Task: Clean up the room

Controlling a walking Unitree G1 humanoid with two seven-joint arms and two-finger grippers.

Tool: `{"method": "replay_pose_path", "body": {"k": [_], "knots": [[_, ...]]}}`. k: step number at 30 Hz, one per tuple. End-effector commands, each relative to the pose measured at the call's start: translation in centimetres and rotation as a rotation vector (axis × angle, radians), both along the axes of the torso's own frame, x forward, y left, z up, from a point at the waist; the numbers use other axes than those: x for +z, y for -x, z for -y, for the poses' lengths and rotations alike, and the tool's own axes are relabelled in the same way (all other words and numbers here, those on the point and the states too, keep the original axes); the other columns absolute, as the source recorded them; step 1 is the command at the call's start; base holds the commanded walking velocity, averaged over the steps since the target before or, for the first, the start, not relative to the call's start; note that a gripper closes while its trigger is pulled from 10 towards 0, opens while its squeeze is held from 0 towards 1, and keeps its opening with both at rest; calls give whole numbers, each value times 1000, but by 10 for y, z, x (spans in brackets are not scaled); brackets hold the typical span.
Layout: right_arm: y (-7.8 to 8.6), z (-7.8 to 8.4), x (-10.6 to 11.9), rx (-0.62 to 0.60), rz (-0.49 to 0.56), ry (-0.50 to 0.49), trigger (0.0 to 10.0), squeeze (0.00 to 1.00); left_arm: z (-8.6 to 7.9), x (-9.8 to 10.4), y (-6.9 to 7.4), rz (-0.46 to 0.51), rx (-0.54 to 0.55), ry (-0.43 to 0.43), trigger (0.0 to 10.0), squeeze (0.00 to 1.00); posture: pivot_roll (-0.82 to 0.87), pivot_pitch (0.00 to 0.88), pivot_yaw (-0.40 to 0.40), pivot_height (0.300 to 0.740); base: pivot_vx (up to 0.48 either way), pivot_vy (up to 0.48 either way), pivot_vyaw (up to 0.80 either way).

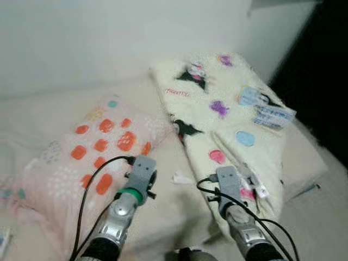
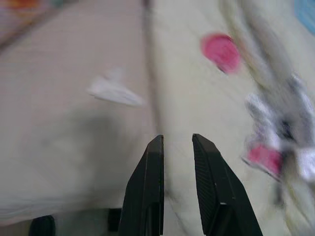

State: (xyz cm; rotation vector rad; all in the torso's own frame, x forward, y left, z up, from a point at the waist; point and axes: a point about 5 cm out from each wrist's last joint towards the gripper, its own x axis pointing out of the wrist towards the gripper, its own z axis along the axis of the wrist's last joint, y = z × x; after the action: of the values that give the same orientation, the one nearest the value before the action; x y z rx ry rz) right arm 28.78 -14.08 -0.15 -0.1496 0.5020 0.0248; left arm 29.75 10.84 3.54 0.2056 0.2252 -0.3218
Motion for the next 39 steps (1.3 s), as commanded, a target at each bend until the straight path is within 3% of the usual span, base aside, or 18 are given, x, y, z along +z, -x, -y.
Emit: {"method": "replay_pose_path", "body": {"k": [1, 9, 26, 39], "knots": [[7, -2, -7, -17, -30, -38, 10000, 0, -3, -8, 6, -31, 12, -8, 10000, 0, -30, 71, 3, 740, 0, 0, 481], [7, -1, -7, -6, -26, -18, 10000, 0, -1, -8, 7, -23, 0, -11, 10000, 0, -30, 76, 3, 740, 0, 0, 0], [7, 0, -7, -6, -27, -20, 10000, 0, 0, -8, 8, -21, 0, -13, 10000, 0, -30, 91, 1, 740, 0, -336, 0], [7, 0, -7, -7, -27, -21, 10000, 0, -2, -9, 7, -41, 15, -2, 10000, 0, -29, 92, 2, 740, 0, 0, 0]]}}
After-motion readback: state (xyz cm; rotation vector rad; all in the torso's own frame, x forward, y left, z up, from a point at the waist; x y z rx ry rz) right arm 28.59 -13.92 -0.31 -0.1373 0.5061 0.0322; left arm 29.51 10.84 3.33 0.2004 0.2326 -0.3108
